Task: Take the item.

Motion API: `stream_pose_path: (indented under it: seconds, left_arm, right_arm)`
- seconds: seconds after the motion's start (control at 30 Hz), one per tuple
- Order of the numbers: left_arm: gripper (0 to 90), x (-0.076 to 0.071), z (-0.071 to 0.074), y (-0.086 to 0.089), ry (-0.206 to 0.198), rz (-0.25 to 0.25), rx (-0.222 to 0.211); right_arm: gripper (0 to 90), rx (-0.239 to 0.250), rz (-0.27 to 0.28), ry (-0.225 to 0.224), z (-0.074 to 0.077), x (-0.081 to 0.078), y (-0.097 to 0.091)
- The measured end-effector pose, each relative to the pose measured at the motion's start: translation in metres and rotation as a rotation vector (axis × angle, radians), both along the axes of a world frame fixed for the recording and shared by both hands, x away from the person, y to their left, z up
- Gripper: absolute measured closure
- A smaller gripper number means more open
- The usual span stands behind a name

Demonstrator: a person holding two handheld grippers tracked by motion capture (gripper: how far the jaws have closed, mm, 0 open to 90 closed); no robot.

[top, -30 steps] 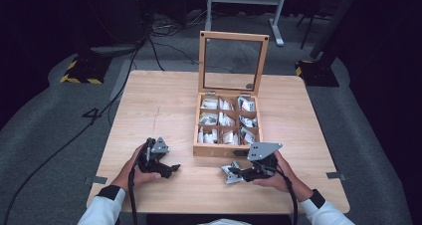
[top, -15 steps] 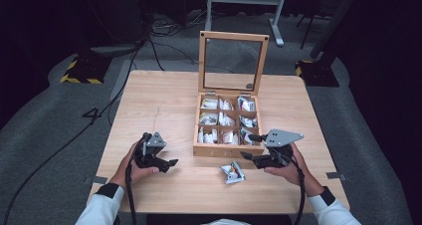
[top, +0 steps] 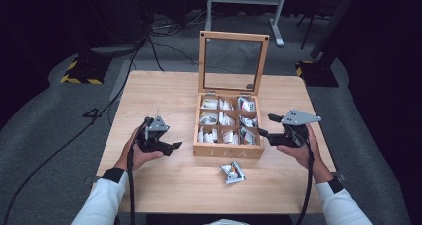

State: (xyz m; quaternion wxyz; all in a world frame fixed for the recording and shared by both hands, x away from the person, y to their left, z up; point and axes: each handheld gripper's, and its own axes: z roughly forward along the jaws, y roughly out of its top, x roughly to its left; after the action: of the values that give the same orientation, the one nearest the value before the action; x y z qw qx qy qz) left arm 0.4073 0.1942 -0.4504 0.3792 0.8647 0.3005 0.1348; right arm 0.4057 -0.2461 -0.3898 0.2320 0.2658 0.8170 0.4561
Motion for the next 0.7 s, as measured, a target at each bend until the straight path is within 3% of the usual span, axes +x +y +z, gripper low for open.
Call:
stream_pose_path:
  seconds: [0.27,0.47,0.67,0.7]
  left_arm:
    - [21.1,0.018,0.020,-0.012,-0.068,0.003,-0.024]
    - [20.6,0.032,0.032,-0.014,-0.080,0.028,-0.050]
    - [20.4,0.046,0.039,-0.018,-0.089,0.045,-0.039]
    - [20.4,0.049,0.040,-0.019,-0.096,0.054,-0.037]
  right_arm:
    - [32.9,0.002,-0.068,-0.001,0.016,0.021,-0.014]
    - [32.8,0.023,-0.103,-0.004,0.020,0.036,-0.017]
    - [34.5,0.033,-0.130,0.007,0.018,0.050,-0.014]
    - [34.8,0.058,-0.148,0.043,0.015,0.058,-0.013]
